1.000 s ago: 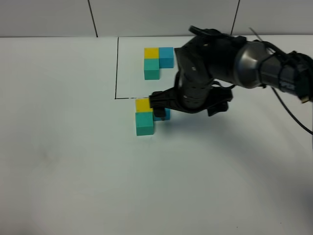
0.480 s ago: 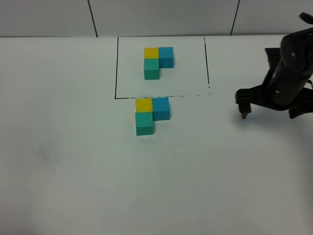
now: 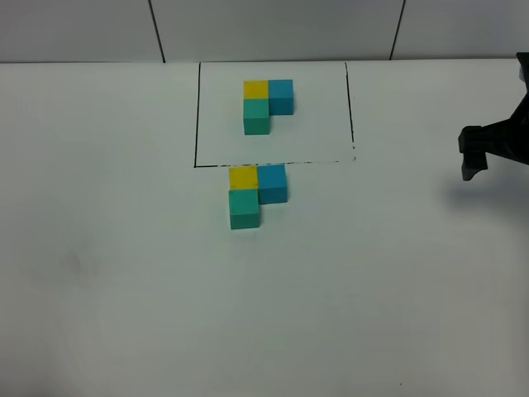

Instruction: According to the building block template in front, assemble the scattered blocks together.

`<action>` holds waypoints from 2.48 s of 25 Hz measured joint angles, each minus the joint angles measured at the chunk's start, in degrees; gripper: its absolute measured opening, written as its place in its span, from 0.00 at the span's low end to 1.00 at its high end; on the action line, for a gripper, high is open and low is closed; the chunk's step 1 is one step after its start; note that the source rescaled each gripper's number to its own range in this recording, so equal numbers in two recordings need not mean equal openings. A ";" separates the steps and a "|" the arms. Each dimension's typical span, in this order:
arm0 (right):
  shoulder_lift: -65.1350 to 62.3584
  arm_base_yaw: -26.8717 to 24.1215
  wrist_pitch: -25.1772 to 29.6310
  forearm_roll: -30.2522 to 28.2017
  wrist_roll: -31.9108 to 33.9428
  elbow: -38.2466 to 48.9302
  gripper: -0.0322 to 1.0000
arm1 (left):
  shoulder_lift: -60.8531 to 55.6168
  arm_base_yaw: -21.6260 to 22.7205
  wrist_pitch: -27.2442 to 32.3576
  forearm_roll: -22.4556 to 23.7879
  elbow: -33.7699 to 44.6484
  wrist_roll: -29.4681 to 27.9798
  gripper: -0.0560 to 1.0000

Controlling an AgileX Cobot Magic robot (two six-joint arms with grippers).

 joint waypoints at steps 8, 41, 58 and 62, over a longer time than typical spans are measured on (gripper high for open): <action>-16.48 0.00 0.05 0.26 -2.12 11.62 1.00 | 0.00 0.00 0.00 0.00 0.00 0.00 0.69; -94.19 0.43 13.35 2.61 -4.28 39.24 0.95 | 0.00 0.00 0.00 0.00 0.00 0.00 0.69; -99.82 0.43 13.43 2.68 -4.70 39.28 0.79 | 0.00 0.00 0.00 0.00 0.00 0.00 0.69; -99.82 0.43 13.43 2.68 -4.70 39.28 0.77 | 0.00 0.00 0.00 0.00 0.00 0.00 0.69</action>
